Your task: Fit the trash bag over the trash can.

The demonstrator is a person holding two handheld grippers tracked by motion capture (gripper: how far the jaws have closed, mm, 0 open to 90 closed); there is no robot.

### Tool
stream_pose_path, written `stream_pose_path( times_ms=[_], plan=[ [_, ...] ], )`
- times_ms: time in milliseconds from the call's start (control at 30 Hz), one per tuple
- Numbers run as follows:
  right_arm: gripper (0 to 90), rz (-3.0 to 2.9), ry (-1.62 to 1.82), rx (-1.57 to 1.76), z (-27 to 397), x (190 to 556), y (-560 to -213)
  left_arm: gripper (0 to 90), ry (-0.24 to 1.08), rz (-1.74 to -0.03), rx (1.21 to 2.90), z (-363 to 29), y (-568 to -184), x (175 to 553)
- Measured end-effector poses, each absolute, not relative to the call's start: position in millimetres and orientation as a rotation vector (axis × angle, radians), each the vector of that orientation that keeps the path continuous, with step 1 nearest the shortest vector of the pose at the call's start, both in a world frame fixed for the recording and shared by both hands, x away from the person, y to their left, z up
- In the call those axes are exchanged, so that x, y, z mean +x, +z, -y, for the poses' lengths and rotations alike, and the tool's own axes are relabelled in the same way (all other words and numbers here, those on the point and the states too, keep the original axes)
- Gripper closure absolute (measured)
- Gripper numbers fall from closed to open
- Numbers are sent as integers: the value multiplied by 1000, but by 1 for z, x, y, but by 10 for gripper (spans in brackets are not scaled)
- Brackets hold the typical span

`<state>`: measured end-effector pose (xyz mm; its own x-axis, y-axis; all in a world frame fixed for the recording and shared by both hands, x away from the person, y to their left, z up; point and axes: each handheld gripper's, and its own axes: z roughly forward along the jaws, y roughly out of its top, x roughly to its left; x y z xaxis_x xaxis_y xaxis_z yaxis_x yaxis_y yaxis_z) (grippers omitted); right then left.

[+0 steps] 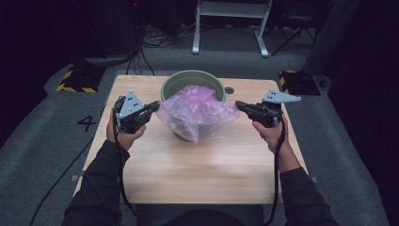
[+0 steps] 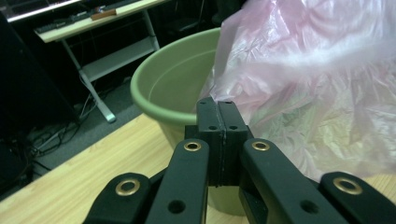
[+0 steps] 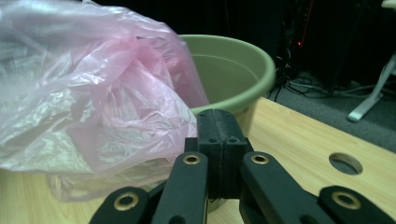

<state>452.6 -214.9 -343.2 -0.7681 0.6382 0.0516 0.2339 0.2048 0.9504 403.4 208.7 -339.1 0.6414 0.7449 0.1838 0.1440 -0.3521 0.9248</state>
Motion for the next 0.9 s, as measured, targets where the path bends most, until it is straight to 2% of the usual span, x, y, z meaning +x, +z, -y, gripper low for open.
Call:
stream_pose_path(
  times_ms=[267,300,533,600,767,900],
  plan=[
    [900,-2114,1551,895,219,468,-348,899,728,-732,1858,-211,-346,409],
    [875,-2118,1561,884,218,467,-348,899,731,-726,1860,-210,-347,409],
    [473,-2150,1556,704,211,446,-343,899,742,-698,1883,-204,-348,402],
    [387,-2142,1586,656,212,438,-340,898,744,-699,1888,-203,-348,401],
    [288,-2085,1578,571,213,420,-331,899,743,-699,1897,-203,-349,402],
    [261,-2125,1573,375,208,401,-326,899,745,-698,1908,-201,-350,403]
  ],
)
